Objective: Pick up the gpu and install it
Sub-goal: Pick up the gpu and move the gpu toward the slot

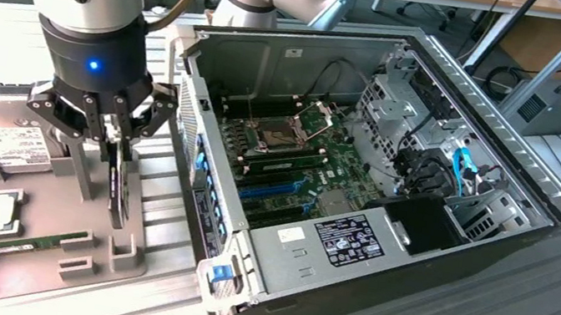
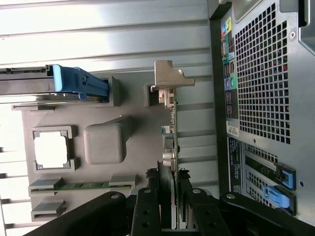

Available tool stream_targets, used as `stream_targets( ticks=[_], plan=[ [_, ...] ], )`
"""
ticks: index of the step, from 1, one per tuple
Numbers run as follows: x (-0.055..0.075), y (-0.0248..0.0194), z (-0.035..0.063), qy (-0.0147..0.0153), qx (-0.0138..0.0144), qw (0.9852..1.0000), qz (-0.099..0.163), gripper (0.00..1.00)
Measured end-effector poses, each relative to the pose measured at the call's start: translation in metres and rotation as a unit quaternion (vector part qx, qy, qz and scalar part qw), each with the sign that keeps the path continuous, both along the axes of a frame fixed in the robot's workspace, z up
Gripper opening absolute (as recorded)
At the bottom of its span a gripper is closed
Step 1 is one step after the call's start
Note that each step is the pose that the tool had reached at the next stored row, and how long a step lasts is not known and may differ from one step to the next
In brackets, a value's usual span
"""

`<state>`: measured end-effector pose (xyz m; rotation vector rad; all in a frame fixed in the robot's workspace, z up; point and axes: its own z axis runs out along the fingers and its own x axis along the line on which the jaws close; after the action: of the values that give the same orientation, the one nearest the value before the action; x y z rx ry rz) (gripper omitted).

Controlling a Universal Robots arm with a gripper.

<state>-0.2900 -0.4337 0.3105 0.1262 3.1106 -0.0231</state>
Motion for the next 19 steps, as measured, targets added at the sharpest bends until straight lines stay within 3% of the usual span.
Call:
stream_targets(
  ticks=[19],
  plan=[
    [0.0000, 0.0000, 0.0039, 0.0000, 0.0000, 1.0000, 0.000, 0.27]
  ],
)
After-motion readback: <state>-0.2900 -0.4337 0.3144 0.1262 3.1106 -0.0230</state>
